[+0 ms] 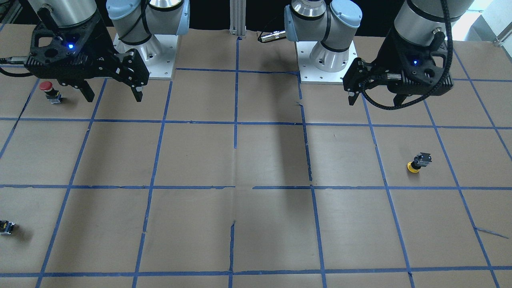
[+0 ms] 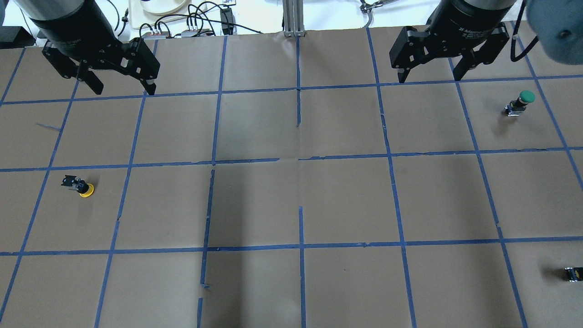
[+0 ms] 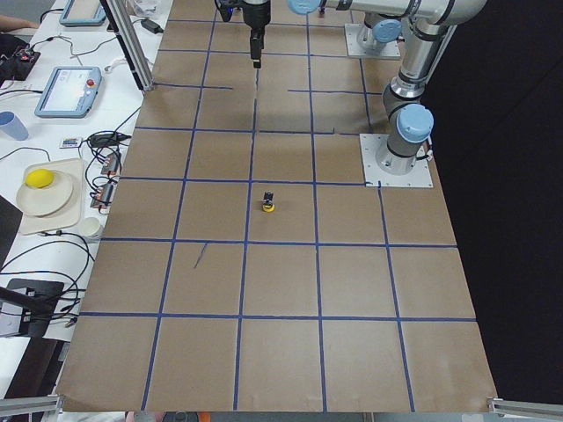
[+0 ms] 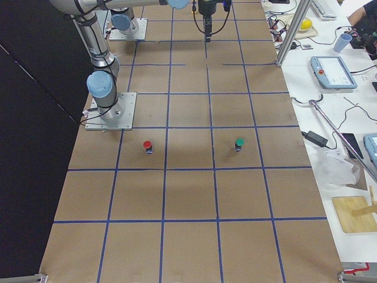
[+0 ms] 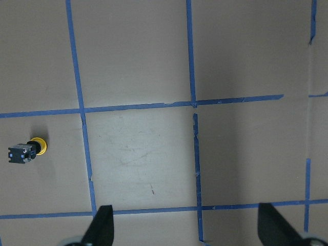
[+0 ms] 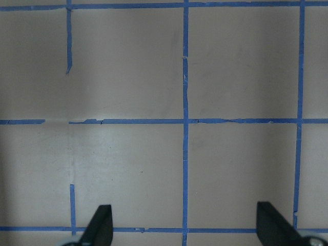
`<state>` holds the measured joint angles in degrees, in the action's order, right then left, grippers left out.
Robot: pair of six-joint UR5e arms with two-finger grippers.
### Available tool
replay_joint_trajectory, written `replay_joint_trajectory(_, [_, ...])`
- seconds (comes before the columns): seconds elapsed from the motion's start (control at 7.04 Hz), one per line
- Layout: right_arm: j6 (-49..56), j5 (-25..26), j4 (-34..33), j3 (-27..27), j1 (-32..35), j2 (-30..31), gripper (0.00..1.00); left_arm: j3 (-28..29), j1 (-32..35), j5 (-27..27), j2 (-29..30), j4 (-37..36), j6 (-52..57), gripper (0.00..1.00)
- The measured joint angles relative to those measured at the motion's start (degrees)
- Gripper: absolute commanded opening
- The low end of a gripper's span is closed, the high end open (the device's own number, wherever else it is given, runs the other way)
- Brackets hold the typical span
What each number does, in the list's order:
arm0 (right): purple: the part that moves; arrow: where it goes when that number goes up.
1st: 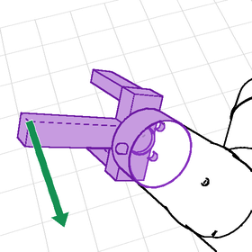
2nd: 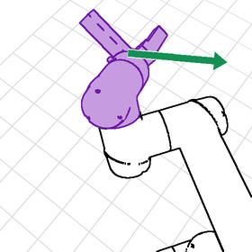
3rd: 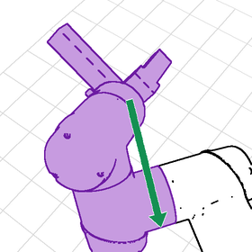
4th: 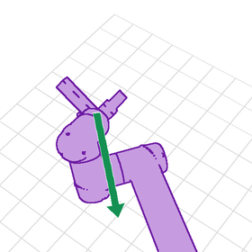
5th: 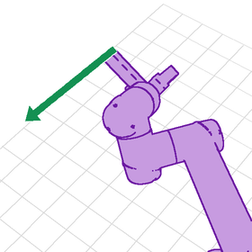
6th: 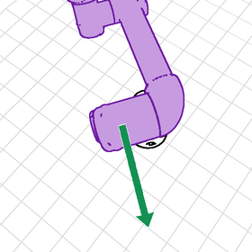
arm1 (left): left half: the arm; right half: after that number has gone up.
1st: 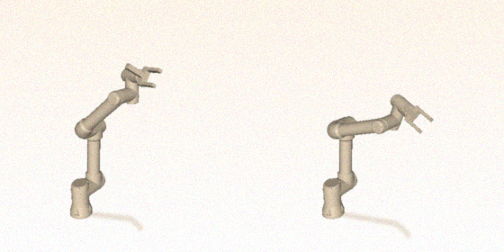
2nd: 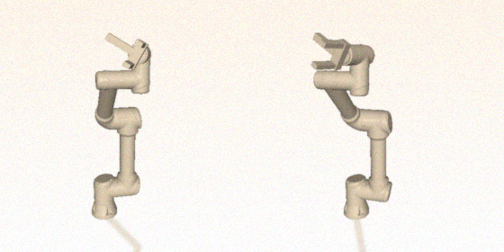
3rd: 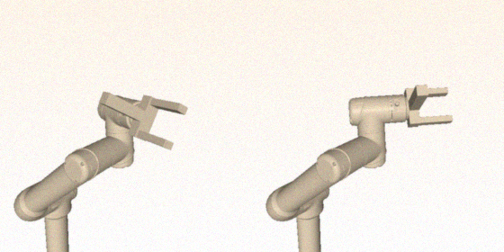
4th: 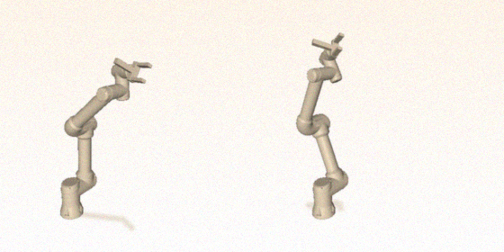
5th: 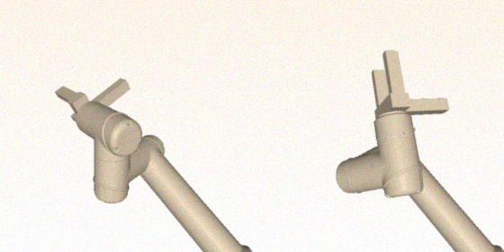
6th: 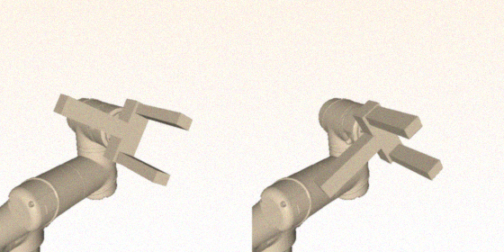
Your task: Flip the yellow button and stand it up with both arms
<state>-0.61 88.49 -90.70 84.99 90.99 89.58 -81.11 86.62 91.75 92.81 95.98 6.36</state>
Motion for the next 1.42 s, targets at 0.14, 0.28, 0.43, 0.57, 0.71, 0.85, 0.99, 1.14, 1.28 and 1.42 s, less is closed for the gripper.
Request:
replay_joint_trajectory(0.14, [0.01,-0.01,0.00,0.00,-0.01,-0.01,1.00,-0.07,-0.01,0.00,0.00,-0.25,0.00,1.00])
replay_joint_trajectory(0.28, [0.08,-0.02,0.00,0.00,-0.05,0.00,1.00,-0.15,-0.01,-0.01,-0.05,-0.37,0.01,1.00])
replay_joint_trajectory(0.43, [0.11,-0.01,0.00,0.00,-0.08,0.03,1.00,-0.20,-0.02,-0.07,-0.11,-0.42,-0.01,1.00])
replay_joint_trajectory(0.57, [0.12,0.01,0.00,0.00,-0.09,0.06,1.00,-0.20,-0.03,-0.24,-0.15,-0.42,-0.25,1.00])
replay_joint_trajectory(0.71, [0.15,0.01,0.02,0.00,-0.10,0.06,1.00,-0.18,-0.10,-0.44,-0.19,-0.29,-0.68,1.00])
replay_joint_trajectory(0.85, [0.16,0.00,0.03,0.00,-0.10,0.07,1.00,-0.09,-0.27,-0.52,-0.28,-0.04,-0.97,1.00])
replay_joint_trajectory(0.99, [0.17,-0.04,0.02,0.00,-0.11,0.07,1.00,-0.10,-0.79,-0.48,-0.68,0.38,-1.11,1.00])
replay_joint_trajectory(1.14, [0.17,-0.06,0.01,0.00,-0.11,0.07,1.00,-0.30,-2.26,-0.22,-1.46,1.13,-1.00,1.00])
replay_joint_trajectory(1.28, [0.17,-0.05,0.00,0.00,-0.11,0.07,1.00,-0.99,-5.13,0.10,-1.82,1.77,-0.55,1.00])
replay_joint_trajectory(1.42, [0.17,-0.02,0.00,-0.01,-0.11,0.07,1.00,-2.18,-8.97,0.17,-1.60,2.03,0.23,1.00])
